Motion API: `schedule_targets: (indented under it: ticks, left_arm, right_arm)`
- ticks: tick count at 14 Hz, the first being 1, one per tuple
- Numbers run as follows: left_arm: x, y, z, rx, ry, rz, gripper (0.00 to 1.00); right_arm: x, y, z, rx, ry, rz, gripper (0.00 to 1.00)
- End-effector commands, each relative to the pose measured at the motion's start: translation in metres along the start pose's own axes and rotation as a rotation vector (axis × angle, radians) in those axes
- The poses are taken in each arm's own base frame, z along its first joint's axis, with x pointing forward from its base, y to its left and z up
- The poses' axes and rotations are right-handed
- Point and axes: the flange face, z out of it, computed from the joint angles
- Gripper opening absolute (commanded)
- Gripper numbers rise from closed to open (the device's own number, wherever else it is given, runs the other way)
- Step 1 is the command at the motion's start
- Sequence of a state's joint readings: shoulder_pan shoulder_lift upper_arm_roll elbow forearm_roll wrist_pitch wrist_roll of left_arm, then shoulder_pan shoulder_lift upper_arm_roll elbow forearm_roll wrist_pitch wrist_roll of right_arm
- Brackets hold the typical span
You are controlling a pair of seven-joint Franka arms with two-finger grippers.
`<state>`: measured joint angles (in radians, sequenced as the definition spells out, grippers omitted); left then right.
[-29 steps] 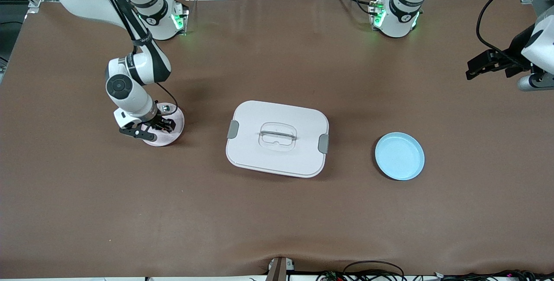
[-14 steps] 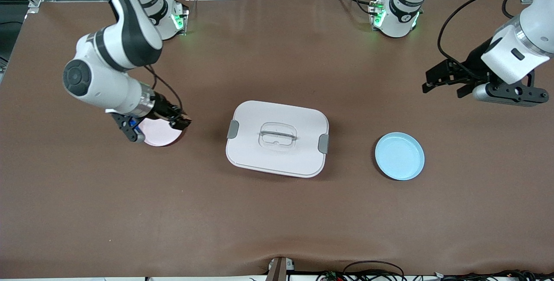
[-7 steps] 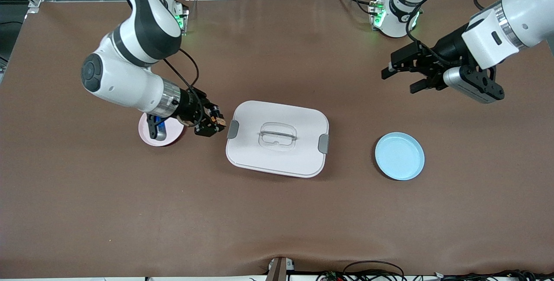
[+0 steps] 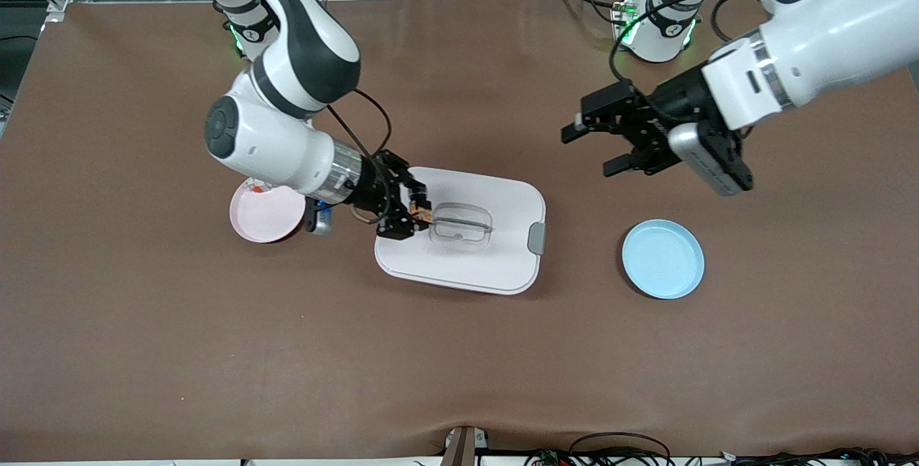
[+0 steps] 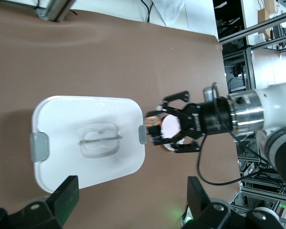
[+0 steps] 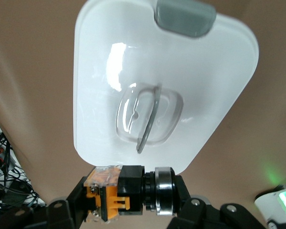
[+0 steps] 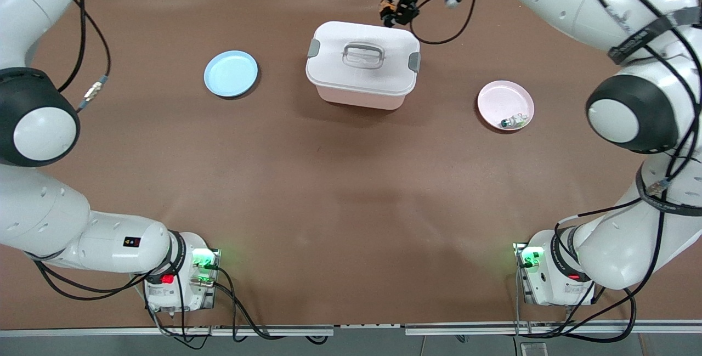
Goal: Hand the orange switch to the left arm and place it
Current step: 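Lift the switch with the right gripper while the left gripper approaches, then carry the switch over the box toward the left gripper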
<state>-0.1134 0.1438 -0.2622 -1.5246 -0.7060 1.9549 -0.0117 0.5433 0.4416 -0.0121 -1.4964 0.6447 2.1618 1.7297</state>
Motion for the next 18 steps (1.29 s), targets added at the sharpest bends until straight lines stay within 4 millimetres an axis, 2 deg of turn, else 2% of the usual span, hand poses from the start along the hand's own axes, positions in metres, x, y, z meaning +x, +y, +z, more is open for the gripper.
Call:
schedule_targets:
  ticks: [1,4,5,9,11,13,16,18]
  left_arm:
    - [0.007,-0.011,0.021,-0.013,-0.021,-0.028,0.98]
    - [0.009,-0.024,0.047,-0.01,-0.059,-0.103,0.96]
    - [0.01,-0.028,0.048,0.0,-0.061,-0.119,0.96]
    - [0.016,-0.054,0.065,0.031,-0.085,-0.151,0.94]
    - [0.019,-0.062,0.074,0.067,-0.089,-0.136,0.94]
    - [0.025,-0.06,0.078,0.063,-0.035,-0.136,0.88]
    - [0.024,-0.051,0.085,0.051,-0.019,-0.128,0.88]
    - [0.021,-0.045,0.099,0.059,-0.029,-0.111,0.88]
  right_arm:
    - [-0.04,-0.015,0.028,0.031,-0.042,0.116,0.0]
    - [-0.068,-0.015,0.045,0.086,-0.1,0.172,0.0]
    - [-0.076,-0.012,0.048,0.093,-0.137,0.184,0.0]
    - [-0.1,-0.009,0.045,0.11,-0.23,0.204,0.0]
    - [-0.107,-0.009,0.043,0.116,-0.267,0.216,0.0]
    - [-0.117,-0.005,0.044,0.126,-0.289,0.214,0.0]
    - [-0.125,0.0,0.045,0.124,-0.294,0.206,0.0]
    - [-0.124,0.0,0.046,0.123,-0.293,0.205,0.0]
